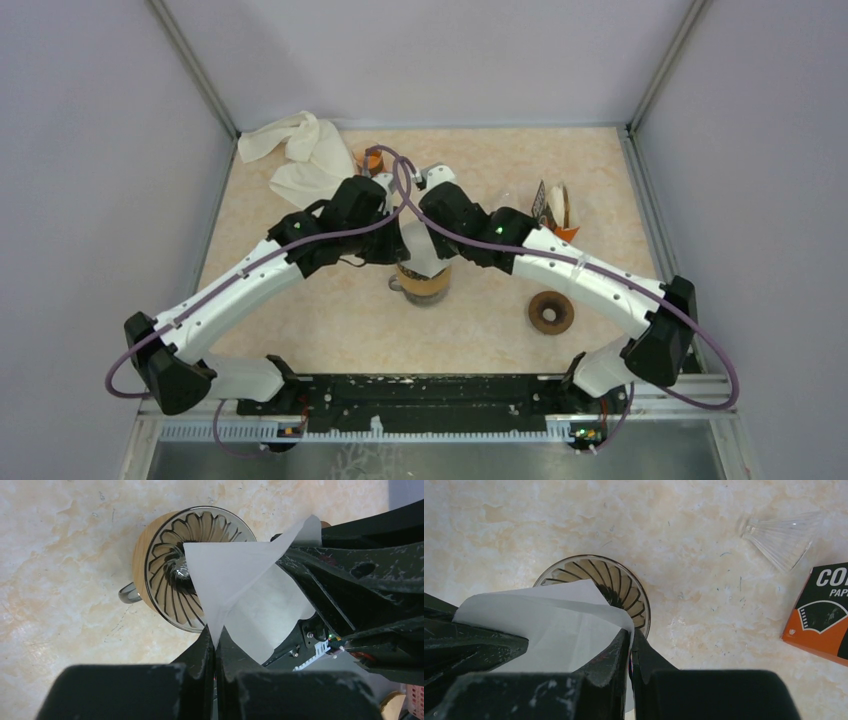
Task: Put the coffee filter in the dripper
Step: Place the coffee filter in the coffee dripper.
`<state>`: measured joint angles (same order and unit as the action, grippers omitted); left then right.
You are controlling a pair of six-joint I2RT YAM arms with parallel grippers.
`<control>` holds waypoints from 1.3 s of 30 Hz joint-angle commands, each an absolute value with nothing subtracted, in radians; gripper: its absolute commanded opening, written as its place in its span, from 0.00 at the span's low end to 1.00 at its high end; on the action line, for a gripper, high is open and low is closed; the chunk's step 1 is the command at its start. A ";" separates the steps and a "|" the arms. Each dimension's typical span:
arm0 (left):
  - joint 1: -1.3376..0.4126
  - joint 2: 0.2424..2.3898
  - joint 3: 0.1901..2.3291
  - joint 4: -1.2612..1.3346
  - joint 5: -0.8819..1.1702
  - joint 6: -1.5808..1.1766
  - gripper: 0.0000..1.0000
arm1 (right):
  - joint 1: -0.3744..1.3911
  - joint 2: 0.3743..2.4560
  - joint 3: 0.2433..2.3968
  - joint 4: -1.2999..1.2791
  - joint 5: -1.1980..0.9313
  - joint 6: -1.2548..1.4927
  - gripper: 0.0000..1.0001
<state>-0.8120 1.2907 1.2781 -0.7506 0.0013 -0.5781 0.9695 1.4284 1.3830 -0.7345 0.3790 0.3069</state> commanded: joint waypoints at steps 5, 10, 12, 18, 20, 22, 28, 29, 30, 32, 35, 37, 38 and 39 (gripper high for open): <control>-0.769 1.300 1.239 -0.717 0.112 -0.555 0.05 | 0.957 1.462 1.466 -0.763 0.351 0.285 0.06; -0.760 1.308 1.210 -0.693 0.156 -0.558 0.06 | 0.956 1.460 1.468 -0.767 0.348 0.282 0.07; -0.759 1.315 1.204 -0.694 0.160 -0.558 0.07 | 0.956 1.460 1.468 -0.767 0.346 0.282 0.09; -0.752 1.325 1.204 -0.695 0.164 -0.556 0.13 | 0.956 1.471 1.473 -0.761 0.352 0.281 0.17; -0.749 1.327 1.210 -0.699 0.159 -0.553 0.16 | 0.955 1.478 1.476 -0.764 0.353 0.279 0.20; -0.746 1.329 1.216 -0.706 0.147 -0.550 0.21 | 0.953 1.480 1.476 -0.765 0.356 0.278 0.21; -0.741 1.336 1.240 -0.720 0.120 -0.541 0.34 | 0.949 1.483 1.474 -0.761 0.360 0.277 0.25; -0.741 1.341 1.246 -0.725 0.115 -0.539 0.37 | 0.947 1.483 1.474 -0.761 0.361 0.276 0.26; -0.741 1.344 1.253 -0.731 0.109 -0.536 0.40 | 0.947 1.483 1.473 -0.761 0.361 0.275 0.26; -0.741 1.349 1.263 -0.744 0.098 -0.530 0.46 | 0.946 1.483 1.473 -0.762 0.362 0.273 0.28; -0.741 1.356 1.276 -0.758 0.080 -0.524 0.52 | 0.944 1.485 1.472 -0.761 0.361 0.272 0.30; -0.740 1.360 1.280 -0.765 0.068 -0.519 0.57 | 0.944 1.485 1.467 -0.759 0.361 0.271 0.31; -0.741 1.363 1.280 -0.767 0.064 -0.520 0.59 | 0.944 1.486 1.466 -0.759 0.361 0.270 0.32; -0.741 1.366 1.281 -0.766 0.062 -0.519 0.62 | 0.945 1.487 1.465 -0.758 0.361 0.270 0.33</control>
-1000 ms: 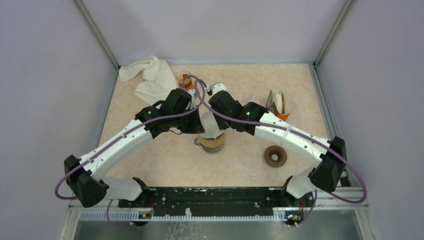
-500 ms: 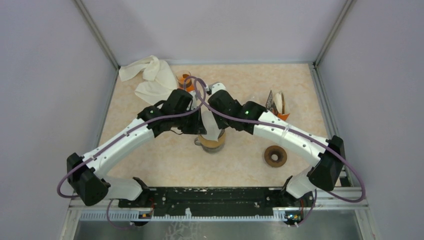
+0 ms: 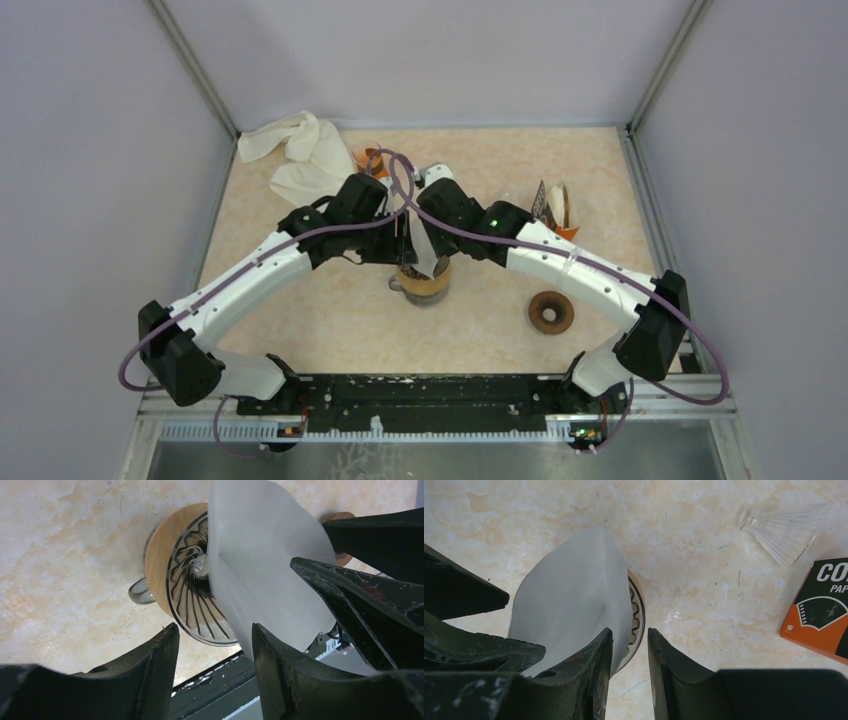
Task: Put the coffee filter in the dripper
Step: Place the coffee filter in the coffee dripper.
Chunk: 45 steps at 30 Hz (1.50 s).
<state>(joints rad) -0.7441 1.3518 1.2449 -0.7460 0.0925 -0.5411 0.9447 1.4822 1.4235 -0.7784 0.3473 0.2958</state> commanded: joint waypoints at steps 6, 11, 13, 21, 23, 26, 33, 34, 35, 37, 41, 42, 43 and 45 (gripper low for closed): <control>-0.741 1.387 1.279 -0.770 0.040 -0.511 0.68 | 0.942 1.484 1.433 -0.758 0.367 0.267 0.39; -0.741 1.397 1.271 -0.810 0.013 -0.507 0.70 | 0.931 1.461 1.397 -0.758 0.380 0.265 0.40; -0.741 1.396 1.270 -0.825 -0.006 -0.510 0.70 | 0.919 1.445 1.379 -0.752 0.381 0.265 0.41; -0.731 1.370 1.239 -0.803 -0.016 -0.515 0.70 | 0.899 1.406 1.338 -0.728 0.377 0.265 0.41; -0.729 1.365 1.232 -0.793 -0.012 -0.515 0.70 | 0.898 1.402 1.335 -0.722 0.374 0.265 0.41; -0.728 1.365 1.225 -0.785 -0.006 -0.516 0.70 | 0.898 1.395 1.329 -0.708 0.358 0.264 0.41; -0.726 1.367 1.191 -0.723 0.022 -0.521 0.71 | 0.897 1.391 1.322 -0.675 0.295 0.261 0.41; -0.726 1.371 1.190 -0.718 0.023 -0.520 0.70 | 0.898 1.393 1.321 -0.670 0.288 0.261 0.41; -0.726 1.376 1.190 -0.715 0.027 -0.520 0.71 | 0.898 1.395 1.321 -0.668 0.285 0.261 0.41; -0.726 1.384 1.190 -0.712 0.025 -0.520 0.70 | 0.897 1.401 1.320 -0.668 0.290 0.261 0.41; -0.726 1.395 1.187 -0.702 0.024 -0.517 0.70 | 0.898 1.412 1.308 -0.667 0.306 0.258 0.41; -0.726 1.398 1.187 -0.699 0.024 -0.517 0.70 | 0.898 1.414 1.304 -0.664 0.307 0.258 0.41; -0.726 1.401 1.186 -0.698 0.025 -0.517 0.70 | 0.897 1.417 1.301 -0.663 0.307 0.258 0.42; -0.726 1.408 1.185 -0.698 0.022 -0.516 0.70 | 0.896 1.422 1.295 -0.660 0.310 0.256 0.42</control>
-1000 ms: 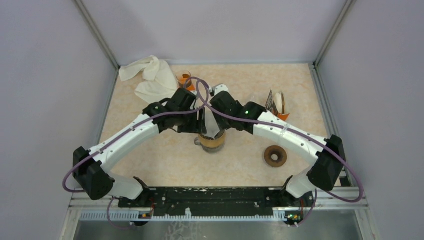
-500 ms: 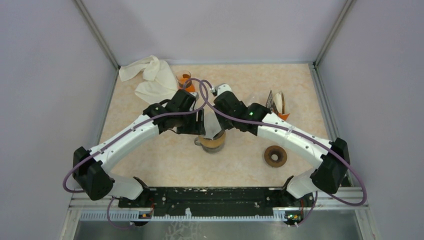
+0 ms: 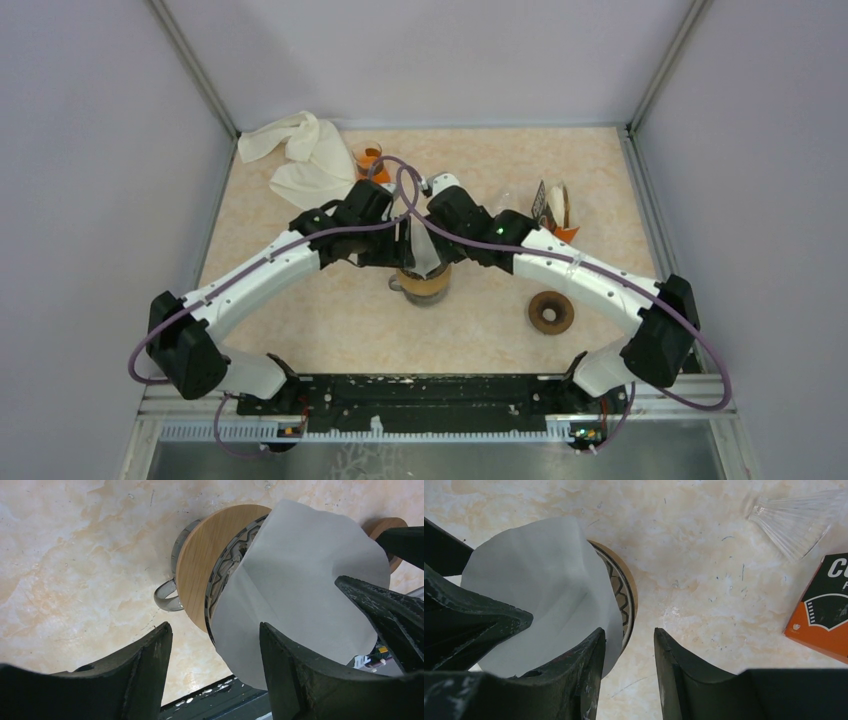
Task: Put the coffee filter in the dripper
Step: Place the coffee filter in the coffee dripper.
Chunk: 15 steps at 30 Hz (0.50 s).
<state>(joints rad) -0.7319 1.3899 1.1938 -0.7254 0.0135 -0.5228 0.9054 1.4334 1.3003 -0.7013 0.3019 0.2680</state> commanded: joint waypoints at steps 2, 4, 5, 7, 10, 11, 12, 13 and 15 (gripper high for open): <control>-0.726 1.415 1.182 -0.698 0.016 -0.516 0.70 | 0.897 1.427 1.288 -0.657 0.312 0.255 0.42; -0.726 1.417 1.178 -0.698 0.018 -0.517 0.69 | 0.895 1.431 1.280 -0.654 0.316 0.253 0.42; -0.726 1.418 1.175 -0.697 0.018 -0.518 0.69 | 0.894 1.432 1.277 -0.653 0.317 0.252 0.42; -0.726 1.415 1.164 -0.693 0.017 -0.518 0.69 | 0.894 1.433 1.271 -0.646 0.313 0.250 0.42; -0.726 1.409 1.145 -0.682 0.017 -0.518 0.68 | 0.894 1.433 1.259 -0.631 0.305 0.246 0.42; -0.726 1.406 1.139 -0.677 0.017 -0.518 0.69 | 0.895 1.435 1.256 -0.626 0.304 0.246 0.42; -0.726 1.403 1.134 -0.670 0.018 -0.519 0.69 | 0.894 1.437 1.253 -0.623 0.305 0.244 0.42; -0.726 1.404 1.129 -0.666 0.022 -0.519 0.69 | 0.895 1.438 1.251 -0.622 0.304 0.243 0.42; -0.726 1.402 1.125 -0.659 0.025 -0.521 0.69 | 0.895 1.441 1.250 -0.621 0.301 0.242 0.42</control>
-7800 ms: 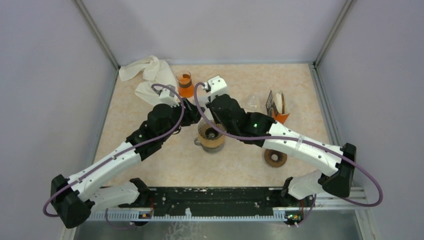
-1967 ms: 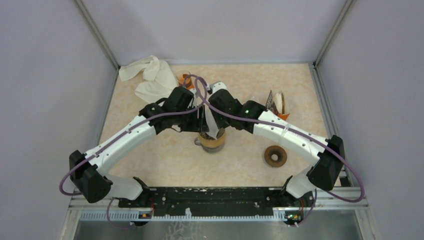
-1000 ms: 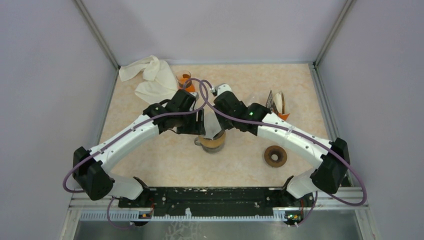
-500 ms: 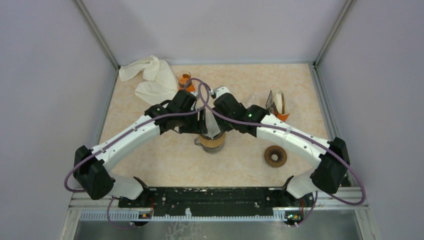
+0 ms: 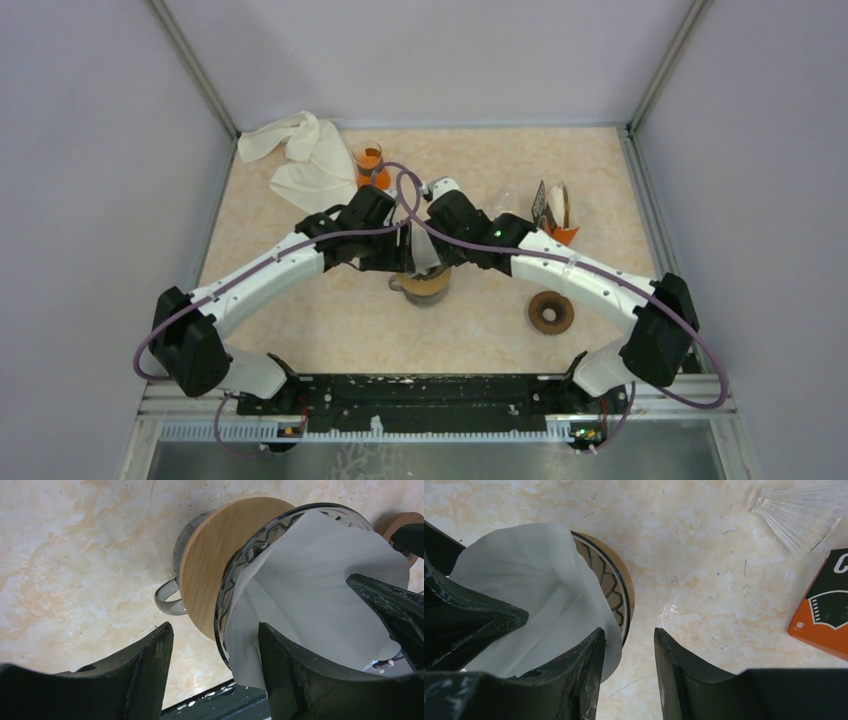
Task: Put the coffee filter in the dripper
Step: Place the coffee filter in the coffee dripper.
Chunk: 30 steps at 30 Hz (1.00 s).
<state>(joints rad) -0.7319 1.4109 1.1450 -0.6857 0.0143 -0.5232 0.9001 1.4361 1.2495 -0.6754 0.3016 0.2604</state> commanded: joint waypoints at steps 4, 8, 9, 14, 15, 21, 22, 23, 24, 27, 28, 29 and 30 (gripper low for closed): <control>-0.725 1.399 1.130 -0.648 0.025 -0.519 0.69 | 0.894 1.438 1.253 -0.623 0.296 0.241 0.42; -0.724 1.388 1.136 -0.635 0.024 -0.519 0.69 | 0.895 1.410 1.266 -0.625 0.288 0.241 0.42; -0.724 1.383 1.137 -0.630 0.023 -0.520 0.70 | 0.894 1.400 1.269 -0.622 0.282 0.241 0.43; -0.724 1.359 1.133 -0.613 0.019 -0.524 0.71 | 0.895 1.361 1.270 -0.604 0.271 0.242 0.47; -0.724 1.354 1.131 -0.610 0.021 -0.525 0.71 | 0.894 1.359 1.271 -0.602 0.274 0.243 0.47; -0.717 1.324 1.131 -0.615 0.017 -0.526 0.72 | 0.876 1.357 1.278 -0.607 0.244 0.266 0.47; -0.713 1.317 1.131 -0.614 0.017 -0.525 0.72 | 0.872 1.357 1.279 -0.606 0.233 0.269 0.48; -0.710 1.310 1.129 -0.612 0.015 -0.525 0.72 | 0.866 1.356 1.278 -0.607 0.220 0.273 0.48; -0.706 1.306 1.127 -0.610 0.013 -0.526 0.72 | 0.859 1.357 1.278 -0.608 0.206 0.277 0.48; -0.693 1.301 1.121 -0.602 0.016 -0.523 0.72 | 0.850 1.360 1.275 -0.609 0.168 0.290 0.48; -0.691 1.304 1.118 -0.601 0.018 -0.522 0.72 | 0.848 1.361 1.273 -0.607 0.154 0.293 0.48; -0.690 1.308 1.116 -0.600 0.020 -0.521 0.72 | 0.848 1.362 1.271 -0.606 0.140 0.298 0.48; -0.689 1.313 1.114 -0.601 0.020 -0.520 0.72 | 0.848 1.364 1.267 -0.605 0.124 0.301 0.48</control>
<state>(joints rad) -0.6983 1.3186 1.1324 -0.6266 0.0162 -0.5236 0.8536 1.3903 1.2495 -0.6502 0.1944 0.2741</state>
